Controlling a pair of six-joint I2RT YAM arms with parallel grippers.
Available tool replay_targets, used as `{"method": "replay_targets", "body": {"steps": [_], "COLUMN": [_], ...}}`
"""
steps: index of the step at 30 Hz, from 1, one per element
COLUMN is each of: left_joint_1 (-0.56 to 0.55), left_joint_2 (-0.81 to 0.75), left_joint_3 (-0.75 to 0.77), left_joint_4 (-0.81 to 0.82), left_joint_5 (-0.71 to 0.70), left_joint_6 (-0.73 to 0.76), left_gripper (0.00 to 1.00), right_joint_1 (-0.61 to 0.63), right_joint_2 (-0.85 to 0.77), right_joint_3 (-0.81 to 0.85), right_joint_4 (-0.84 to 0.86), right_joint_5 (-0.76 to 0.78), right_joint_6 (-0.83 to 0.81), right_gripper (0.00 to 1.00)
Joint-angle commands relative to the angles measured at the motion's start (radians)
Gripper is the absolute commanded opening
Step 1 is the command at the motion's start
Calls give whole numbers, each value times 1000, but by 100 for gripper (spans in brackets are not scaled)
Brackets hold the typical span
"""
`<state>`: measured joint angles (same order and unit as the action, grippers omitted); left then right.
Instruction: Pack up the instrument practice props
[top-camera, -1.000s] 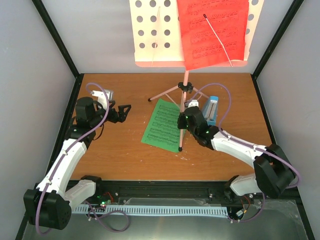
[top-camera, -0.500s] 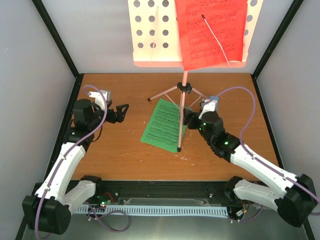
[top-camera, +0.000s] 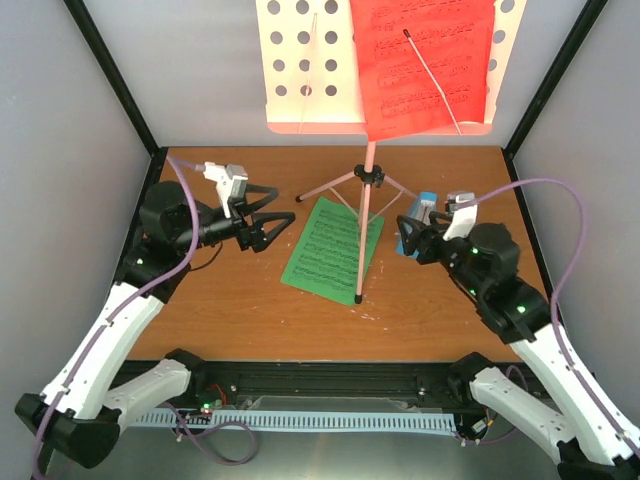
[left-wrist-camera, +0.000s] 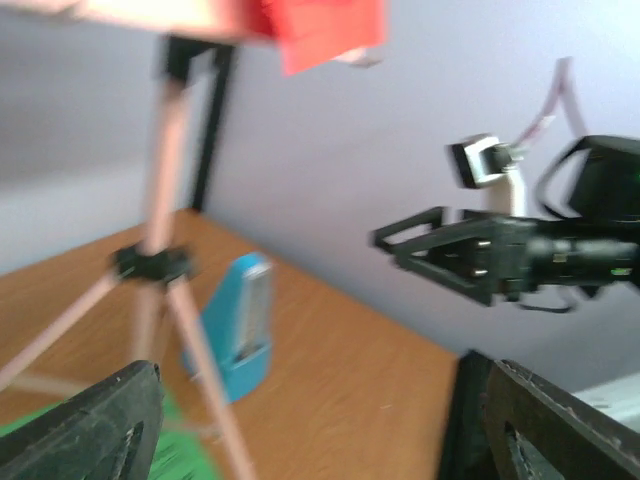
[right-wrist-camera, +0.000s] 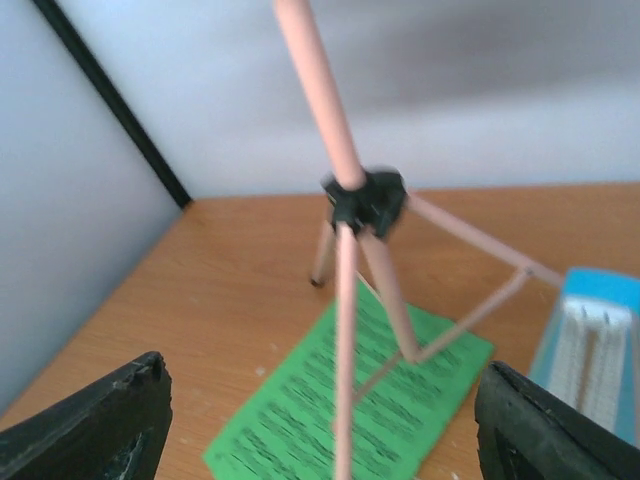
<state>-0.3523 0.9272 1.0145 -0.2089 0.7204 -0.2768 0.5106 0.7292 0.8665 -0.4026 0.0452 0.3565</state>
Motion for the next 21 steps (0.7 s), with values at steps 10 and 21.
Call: {"method": "replay_targets", "body": {"steps": [10, 21], "left_joint_1": [-325, -323], "left_joint_2": [393, 640], "left_joint_3": [648, 947], "left_joint_4": [-54, -123], "left_joint_5": [-86, -265], "left_joint_6": [-114, -167], "left_gripper": [89, 88], "right_joint_1": [-2, -6], "right_joint_2": [119, 467], "right_joint_3": [514, 985], "right_joint_4": [-100, -197], "right_joint_5": [-63, -1], "right_joint_6": [-197, -323], "right_gripper": [79, 80]}}
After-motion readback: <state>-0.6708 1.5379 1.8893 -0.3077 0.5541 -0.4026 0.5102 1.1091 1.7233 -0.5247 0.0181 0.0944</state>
